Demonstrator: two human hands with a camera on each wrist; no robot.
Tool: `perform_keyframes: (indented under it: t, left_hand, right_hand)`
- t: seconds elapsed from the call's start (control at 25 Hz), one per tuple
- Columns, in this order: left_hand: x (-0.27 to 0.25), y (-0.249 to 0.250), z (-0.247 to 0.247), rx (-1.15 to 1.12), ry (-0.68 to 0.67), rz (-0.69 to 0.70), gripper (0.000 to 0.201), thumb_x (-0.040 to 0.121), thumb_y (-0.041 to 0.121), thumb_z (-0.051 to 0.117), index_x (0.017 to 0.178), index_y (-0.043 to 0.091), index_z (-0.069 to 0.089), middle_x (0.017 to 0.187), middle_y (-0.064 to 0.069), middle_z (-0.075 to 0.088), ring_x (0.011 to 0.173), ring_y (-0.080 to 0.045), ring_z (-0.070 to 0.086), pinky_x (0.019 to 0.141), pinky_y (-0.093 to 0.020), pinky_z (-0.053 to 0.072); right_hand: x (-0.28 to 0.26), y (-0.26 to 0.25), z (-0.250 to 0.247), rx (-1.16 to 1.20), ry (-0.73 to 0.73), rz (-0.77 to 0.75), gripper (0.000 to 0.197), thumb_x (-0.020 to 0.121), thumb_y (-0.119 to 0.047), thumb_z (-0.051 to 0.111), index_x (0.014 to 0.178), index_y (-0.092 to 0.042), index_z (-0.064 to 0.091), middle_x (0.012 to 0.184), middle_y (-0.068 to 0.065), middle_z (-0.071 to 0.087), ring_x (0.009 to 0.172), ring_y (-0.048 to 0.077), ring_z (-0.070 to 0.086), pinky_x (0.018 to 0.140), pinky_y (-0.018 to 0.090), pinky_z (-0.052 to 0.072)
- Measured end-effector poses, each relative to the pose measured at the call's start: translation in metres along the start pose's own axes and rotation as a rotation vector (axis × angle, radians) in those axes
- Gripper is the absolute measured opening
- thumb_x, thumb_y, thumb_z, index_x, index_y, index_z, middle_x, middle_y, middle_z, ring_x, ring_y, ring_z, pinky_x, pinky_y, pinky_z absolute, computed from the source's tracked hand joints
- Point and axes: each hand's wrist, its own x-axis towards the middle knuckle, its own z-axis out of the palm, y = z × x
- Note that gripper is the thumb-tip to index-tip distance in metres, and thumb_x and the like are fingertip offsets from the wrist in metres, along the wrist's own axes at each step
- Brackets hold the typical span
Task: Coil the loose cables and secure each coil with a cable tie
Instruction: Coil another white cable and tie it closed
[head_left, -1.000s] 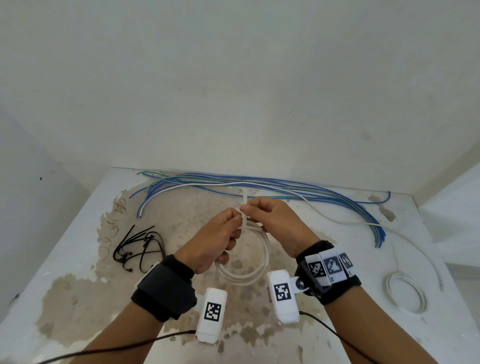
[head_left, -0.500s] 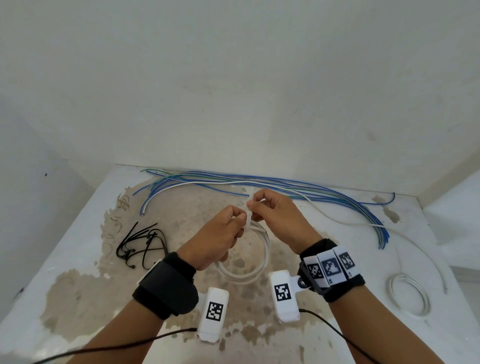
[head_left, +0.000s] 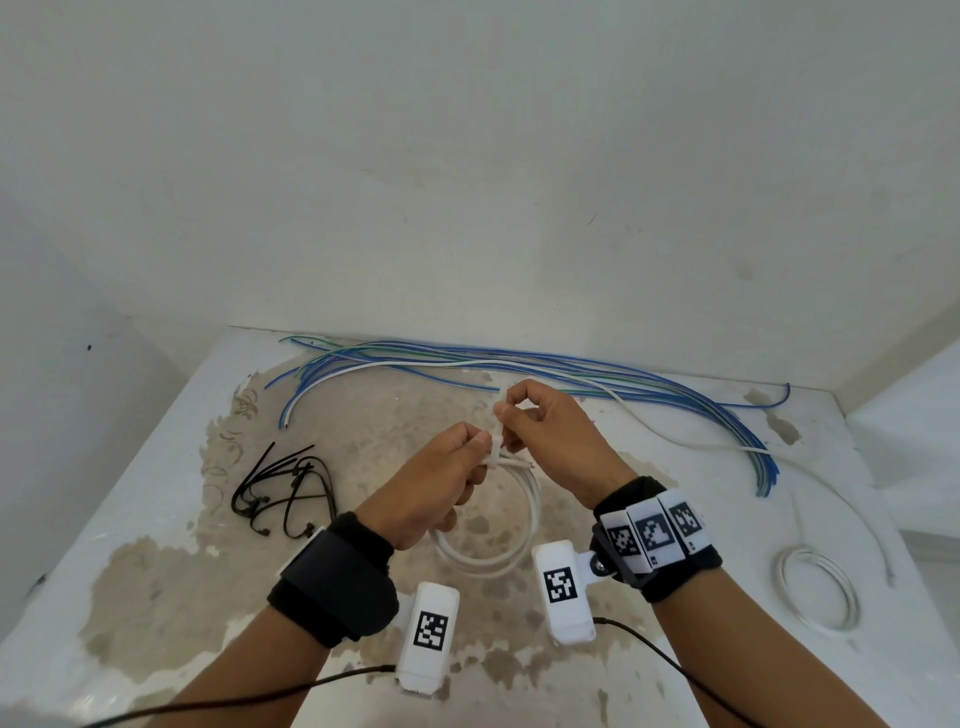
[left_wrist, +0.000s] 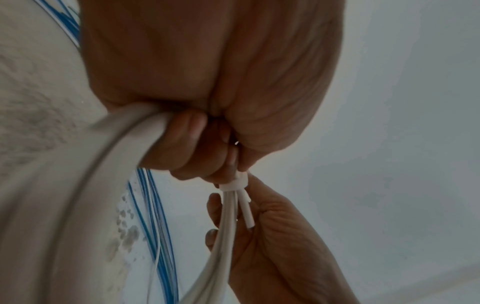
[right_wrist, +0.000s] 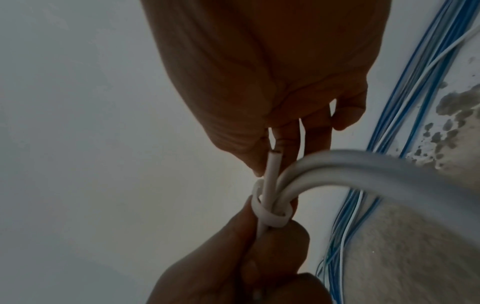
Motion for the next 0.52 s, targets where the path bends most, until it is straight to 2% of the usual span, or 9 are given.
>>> perform_keyframes:
  t: [0.12, 0.32, 0.4, 0.52]
  left_hand:
    - [0.0004, 0.0012, 0.0, -0.055, -0.029, -0.011, 0.026, 0.107, 0.035, 0.039, 0.088, 0.02, 0.047, 0.065, 0.009, 0.033, 0.048, -0.006, 0.021, 0.039, -0.018, 0.019]
    - [-0.001, 0.0029, -0.0002, -0.133, -0.065, -0.036, 0.033, 0.106, 0.046, 0.036, 0.096, 0.022, 0.056, 0.064, 0.01, 0.031, 0.052, -0.006, 0.017, 0.042, -0.019, 0.014]
    - [0.0, 0.0023, 0.0005, -0.118, -0.061, -0.015, 0.037, 0.103, 0.053, 0.042, 0.104, 0.02, 0.058, 0.065, 0.009, 0.031, 0.052, -0.008, 0.016, 0.042, -0.019, 0.014]
    - [0.0008, 0.0003, 0.004, -0.06, -0.037, 0.045, 0.028, 0.099, 0.046, 0.054, 0.091, 0.02, 0.049, 0.063, 0.005, 0.029, 0.049, -0.009, 0.017, 0.043, -0.018, 0.014]
  right_hand:
    - [-0.0008, 0.0005, -0.0006, -0.024, 0.025, -0.036, 0.016, 0.099, -0.034, 0.063, 0.091, -0.02, 0.064, 0.077, -0.006, 0.07, 0.07, 0.012, 0.061, 0.073, 0.032, 0.05]
    - [-0.0032, 0.0001, -0.0026, 0.001, 0.027, -0.041, 0.013, 0.099, -0.03, 0.064, 0.092, -0.02, 0.064, 0.076, -0.002, 0.072, 0.065, 0.008, 0.067, 0.069, 0.024, 0.051]
    - [-0.0043, -0.0002, -0.0033, -0.007, 0.029, -0.052, 0.013, 0.099, -0.031, 0.064, 0.092, -0.02, 0.064, 0.077, -0.002, 0.073, 0.066, 0.007, 0.067, 0.066, 0.021, 0.05]
    - [-0.0039, -0.0012, -0.0028, 0.013, 0.037, -0.049, 0.013, 0.099, -0.03, 0.064, 0.093, -0.019, 0.065, 0.077, -0.003, 0.074, 0.069, 0.011, 0.07, 0.072, 0.023, 0.052]
